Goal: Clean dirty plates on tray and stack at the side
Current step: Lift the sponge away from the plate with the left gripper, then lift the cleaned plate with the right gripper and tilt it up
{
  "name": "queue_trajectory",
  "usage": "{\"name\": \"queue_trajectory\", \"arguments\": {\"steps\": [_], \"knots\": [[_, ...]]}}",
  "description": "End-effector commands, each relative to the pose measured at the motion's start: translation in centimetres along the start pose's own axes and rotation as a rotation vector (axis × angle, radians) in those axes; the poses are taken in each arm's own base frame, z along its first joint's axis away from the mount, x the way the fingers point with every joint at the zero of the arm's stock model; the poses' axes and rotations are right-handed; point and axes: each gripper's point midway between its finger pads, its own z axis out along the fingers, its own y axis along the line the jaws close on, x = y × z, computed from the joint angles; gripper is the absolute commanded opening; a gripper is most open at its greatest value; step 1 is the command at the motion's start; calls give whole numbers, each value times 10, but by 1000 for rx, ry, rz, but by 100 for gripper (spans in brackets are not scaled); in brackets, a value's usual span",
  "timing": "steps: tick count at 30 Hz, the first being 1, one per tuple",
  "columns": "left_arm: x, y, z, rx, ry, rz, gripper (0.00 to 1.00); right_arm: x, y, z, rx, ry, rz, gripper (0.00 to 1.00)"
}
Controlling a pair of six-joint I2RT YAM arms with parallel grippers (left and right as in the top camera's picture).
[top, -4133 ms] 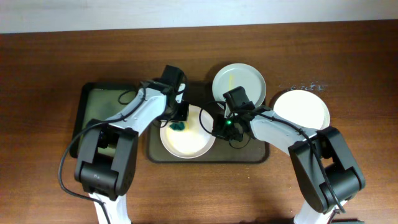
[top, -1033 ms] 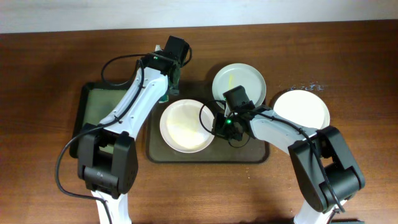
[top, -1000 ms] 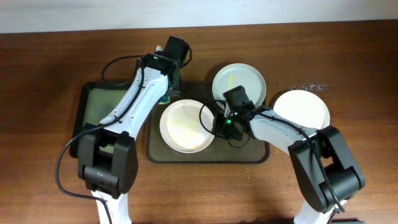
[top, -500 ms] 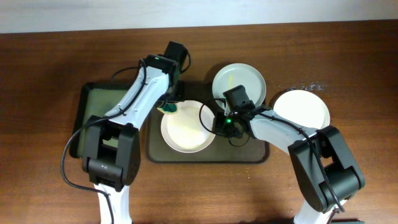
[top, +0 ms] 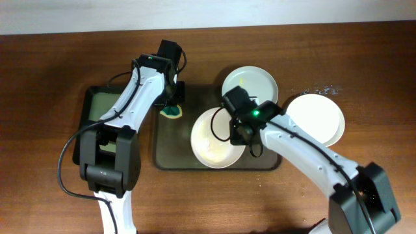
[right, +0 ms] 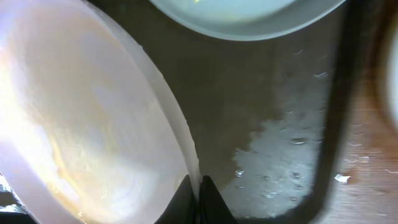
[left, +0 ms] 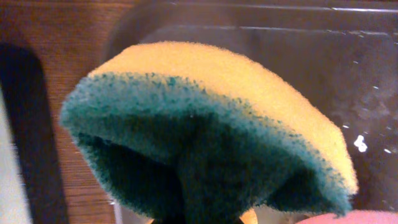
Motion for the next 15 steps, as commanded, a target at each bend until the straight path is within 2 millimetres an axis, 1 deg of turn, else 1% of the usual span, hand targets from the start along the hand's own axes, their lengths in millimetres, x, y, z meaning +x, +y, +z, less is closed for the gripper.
{"name": "queue_trajectory", "arguments": {"steps": [1, 6, 14, 15], "knots": [[-2, -8, -3, 42, -1, 17, 0, -23, -19, -36, 190, -183, -45, 4], [-2, -8, -3, 42, -1, 16, 0, -32, -29, -73, 337, -290, -72, 4], [-1, -10, -3, 43, -1, 21, 0, -51, -23, -123, 455, -469, -131, 4], [-1, -10, -3, 43, -1, 21, 0, -52, -22, -127, 468, -490, -138, 4]]}}
